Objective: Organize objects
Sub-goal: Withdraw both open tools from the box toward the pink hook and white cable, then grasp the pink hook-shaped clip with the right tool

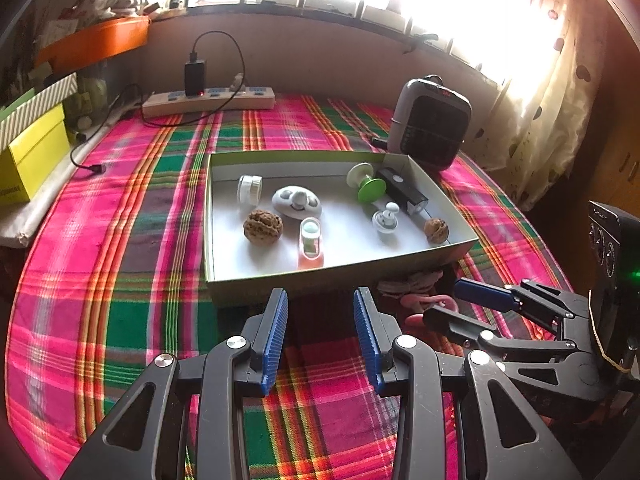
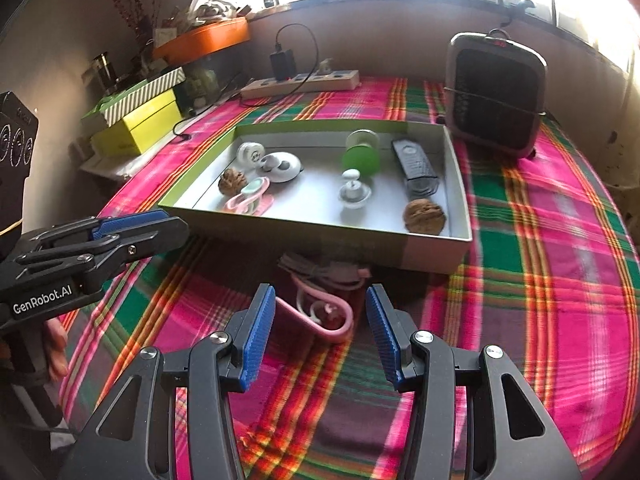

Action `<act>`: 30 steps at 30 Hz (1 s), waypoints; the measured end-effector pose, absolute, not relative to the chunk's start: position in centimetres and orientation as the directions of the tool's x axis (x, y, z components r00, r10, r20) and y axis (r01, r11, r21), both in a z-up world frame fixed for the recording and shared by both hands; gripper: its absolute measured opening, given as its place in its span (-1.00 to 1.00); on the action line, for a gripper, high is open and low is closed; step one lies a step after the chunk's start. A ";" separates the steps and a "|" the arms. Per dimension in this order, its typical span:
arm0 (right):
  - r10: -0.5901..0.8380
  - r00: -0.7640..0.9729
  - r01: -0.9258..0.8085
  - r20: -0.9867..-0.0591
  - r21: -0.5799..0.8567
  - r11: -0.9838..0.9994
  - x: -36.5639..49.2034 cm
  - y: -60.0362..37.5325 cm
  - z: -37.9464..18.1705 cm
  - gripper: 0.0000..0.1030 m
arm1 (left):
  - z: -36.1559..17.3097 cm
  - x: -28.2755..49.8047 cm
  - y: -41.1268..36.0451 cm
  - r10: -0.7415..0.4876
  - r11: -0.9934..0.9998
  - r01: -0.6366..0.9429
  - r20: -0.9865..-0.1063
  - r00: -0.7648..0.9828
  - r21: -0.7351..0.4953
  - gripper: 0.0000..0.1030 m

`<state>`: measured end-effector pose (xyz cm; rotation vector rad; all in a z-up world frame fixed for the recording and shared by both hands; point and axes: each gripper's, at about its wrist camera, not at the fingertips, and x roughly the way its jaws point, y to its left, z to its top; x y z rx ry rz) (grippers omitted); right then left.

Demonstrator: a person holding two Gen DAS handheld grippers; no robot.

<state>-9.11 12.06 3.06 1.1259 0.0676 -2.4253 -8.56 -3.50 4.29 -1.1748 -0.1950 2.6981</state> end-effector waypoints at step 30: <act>-0.337 -0.532 0.495 -0.777 0.037 -0.868 -9.3 9.5 1.7 -0.36 | 2.8 -9.0 -4.1 0.226 -0.972 -0.103 -0.735 -0.639 -0.210 -0.37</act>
